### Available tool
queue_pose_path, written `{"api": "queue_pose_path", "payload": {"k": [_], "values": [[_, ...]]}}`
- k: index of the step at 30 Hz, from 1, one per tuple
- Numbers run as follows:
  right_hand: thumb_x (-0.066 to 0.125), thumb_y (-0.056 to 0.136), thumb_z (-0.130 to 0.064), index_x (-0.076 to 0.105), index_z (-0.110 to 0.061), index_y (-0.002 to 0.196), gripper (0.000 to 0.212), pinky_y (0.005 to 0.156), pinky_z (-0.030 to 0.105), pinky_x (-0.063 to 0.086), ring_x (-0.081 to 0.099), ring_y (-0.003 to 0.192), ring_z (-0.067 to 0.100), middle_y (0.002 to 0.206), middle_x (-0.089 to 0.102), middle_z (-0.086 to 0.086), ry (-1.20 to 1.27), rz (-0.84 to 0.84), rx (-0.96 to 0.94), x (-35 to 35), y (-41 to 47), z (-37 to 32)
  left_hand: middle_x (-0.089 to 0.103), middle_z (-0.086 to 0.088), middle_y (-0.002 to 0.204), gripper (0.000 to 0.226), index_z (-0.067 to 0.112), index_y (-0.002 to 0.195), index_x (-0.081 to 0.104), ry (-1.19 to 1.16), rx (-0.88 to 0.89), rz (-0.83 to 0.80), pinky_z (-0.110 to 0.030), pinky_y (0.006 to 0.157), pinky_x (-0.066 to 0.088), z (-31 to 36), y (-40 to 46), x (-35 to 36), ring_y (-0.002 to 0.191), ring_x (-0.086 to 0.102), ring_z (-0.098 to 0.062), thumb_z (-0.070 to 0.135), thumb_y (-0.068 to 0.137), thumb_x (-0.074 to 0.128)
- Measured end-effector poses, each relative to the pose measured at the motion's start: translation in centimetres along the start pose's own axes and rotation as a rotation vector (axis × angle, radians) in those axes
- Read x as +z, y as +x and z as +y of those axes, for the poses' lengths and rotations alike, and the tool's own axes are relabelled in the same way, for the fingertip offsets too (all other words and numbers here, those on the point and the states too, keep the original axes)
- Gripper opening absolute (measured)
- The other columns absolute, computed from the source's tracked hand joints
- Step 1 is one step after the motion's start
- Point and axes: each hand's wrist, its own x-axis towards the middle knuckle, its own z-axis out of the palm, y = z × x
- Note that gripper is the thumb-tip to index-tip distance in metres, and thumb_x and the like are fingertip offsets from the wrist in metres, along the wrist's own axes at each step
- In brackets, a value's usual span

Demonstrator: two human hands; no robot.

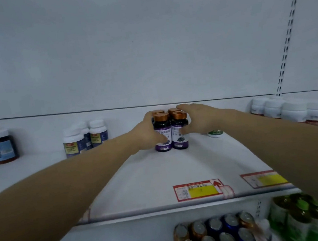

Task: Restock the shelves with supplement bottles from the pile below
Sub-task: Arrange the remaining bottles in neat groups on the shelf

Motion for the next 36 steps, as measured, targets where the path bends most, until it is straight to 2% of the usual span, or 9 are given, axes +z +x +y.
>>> {"api": "queue_pose_path", "payload": {"k": [3,8,13,18,20,22,26,31,36], "values": [[0.068,0.085,-0.032,0.027,-0.026,0.147,0.075,0.087,0.027,0.035,0.048,0.117,0.023,0.138,0.049,0.006,0.069,0.009,-0.100,0.6,0.9,1.0,0.050,-0.004,0.126,0.080,0.021,0.146,0.019,0.019,-0.014,0.079,-0.029,0.082,0.039,-0.3,0.7,1.4,0.105,0.049,-0.018,0.005,0.083,0.066],[0.067,0.086,-0.027,0.025,-0.028,0.149,0.076,0.095,0.030,0.039,0.047,0.121,0.024,0.140,0.047,0.004,0.111,-0.014,-0.190,0.7,1.5,2.0,0.050,-0.004,0.130,0.072,0.019,0.142,0.028,0.043,-0.059,0.183,-0.032,0.085,0.045,-0.8,1.0,2.1,0.102,0.054,-0.020,0.006,0.083,0.065],[0.067,0.085,-0.020,0.028,-0.030,0.148,0.074,0.086,0.030,0.039,0.048,0.115,0.027,0.134,0.040,0.009,0.189,-0.002,-0.204,0.8,1.3,2.4,0.049,-0.004,0.134,0.069,0.019,0.143,0.029,0.050,-0.089,0.182,-0.036,0.093,0.046,-0.5,0.8,2.3,0.110,0.056,-0.024,0.005,0.084,0.063],[0.067,0.086,-0.019,0.030,-0.025,0.146,0.071,0.097,0.035,0.041,0.047,0.120,0.027,0.136,0.043,0.009,0.216,0.074,-0.187,1.6,0.5,1.9,0.047,-0.007,0.138,0.074,0.019,0.146,0.022,0.123,-0.076,0.164,-0.031,0.091,0.041,-0.1,0.4,2.4,0.115,0.053,-0.024,0.012,0.086,0.064],[0.066,0.087,-0.021,0.024,-0.023,0.148,0.074,0.098,0.034,0.040,0.045,0.123,0.026,0.142,0.040,0.010,0.210,0.069,-0.159,1.4,0.0,1.9,0.041,-0.009,0.145,0.083,0.019,0.150,0.010,0.181,-0.083,0.134,-0.030,0.092,0.039,0.2,0.2,2.0,0.122,0.049,-0.026,0.017,0.087,0.064],[0.066,0.088,-0.029,0.015,-0.022,0.152,0.082,0.104,0.035,0.038,0.040,0.131,0.026,0.150,0.032,0.009,0.181,0.065,-0.123,0.7,-0.7,2.1,0.028,-0.009,0.153,0.093,0.018,0.152,-0.002,0.244,-0.095,0.134,-0.031,0.099,0.035,0.8,-0.3,1.3,0.133,0.039,-0.027,0.022,0.088,0.065],[0.059,0.091,-0.039,0.015,-0.021,0.152,0.077,0.106,0.035,0.031,0.033,0.136,0.026,0.153,0.028,0.008,0.075,0.109,-0.022,-2.0,-2.5,3.7,0.016,-0.003,0.158,0.088,0.021,0.152,0.002,0.344,-0.008,0.178,-0.031,0.108,0.028,2.4,-1.3,0.1,0.141,0.026,-0.023,0.029,0.089,0.063],[0.060,0.090,-0.040,0.023,-0.019,0.151,0.074,0.103,0.031,0.033,0.039,0.133,0.025,0.150,0.036,0.007,0.102,0.124,0.080,-2.3,-4.8,5.4,0.029,-0.011,0.152,0.082,0.015,0.151,0.004,0.237,-0.088,0.186,-0.032,0.097,0.035,2.3,-1.5,0.6,0.133,0.037,-0.028,0.023,0.092,0.059],[0.060,0.092,-0.037,0.014,-0.020,0.152,0.077,0.104,0.034,0.033,0.038,0.134,0.027,0.151,0.034,0.010,0.146,0.071,-0.003,0.8,-4.4,3.2,0.041,-0.013,0.145,0.077,0.014,0.149,0.012,0.190,-0.121,0.164,-0.030,0.092,0.038,0.9,-1.7,2.7,0.126,0.046,-0.029,0.014,0.090,0.060]]}}
